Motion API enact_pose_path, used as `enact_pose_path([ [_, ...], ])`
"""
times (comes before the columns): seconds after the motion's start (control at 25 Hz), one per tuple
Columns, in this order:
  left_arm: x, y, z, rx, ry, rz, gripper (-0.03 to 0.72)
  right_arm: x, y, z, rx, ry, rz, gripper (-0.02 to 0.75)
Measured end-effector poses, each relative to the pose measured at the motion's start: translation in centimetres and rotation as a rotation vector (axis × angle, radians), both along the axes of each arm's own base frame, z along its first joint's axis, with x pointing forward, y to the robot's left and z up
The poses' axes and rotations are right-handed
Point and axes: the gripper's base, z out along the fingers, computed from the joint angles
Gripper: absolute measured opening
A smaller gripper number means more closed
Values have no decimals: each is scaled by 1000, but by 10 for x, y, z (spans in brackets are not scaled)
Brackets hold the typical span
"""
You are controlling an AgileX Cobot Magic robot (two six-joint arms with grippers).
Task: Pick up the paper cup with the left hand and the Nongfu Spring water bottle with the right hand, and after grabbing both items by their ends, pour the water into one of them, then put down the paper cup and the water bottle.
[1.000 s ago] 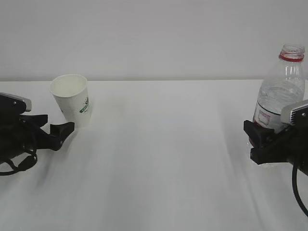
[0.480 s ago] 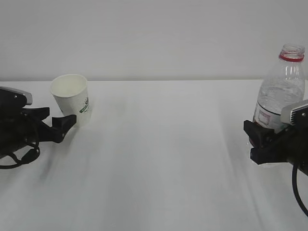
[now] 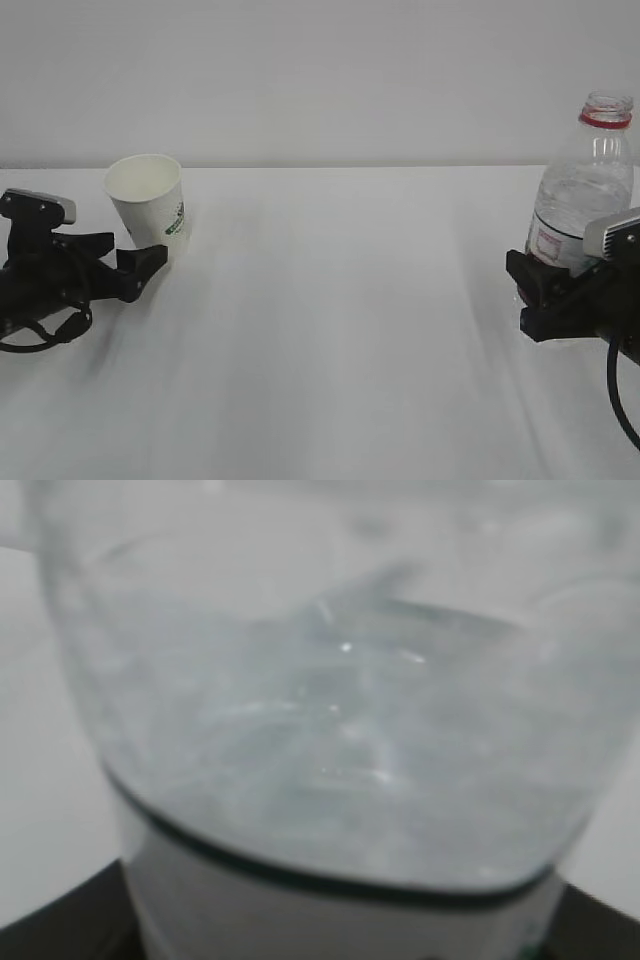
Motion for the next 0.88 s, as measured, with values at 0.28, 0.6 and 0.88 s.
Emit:
enact_pose_path([
  [0.28,14,-1,4,10,-31,-15,692,0,0,0,2,1,-1,461],
  [0.6,25,-17,-4,10,-34,-57,692,0,0,0,2,0,1,461],
  [0.88,37,-19,-6,4,-48,-43,692,0,0,0,1,0,4,461],
])
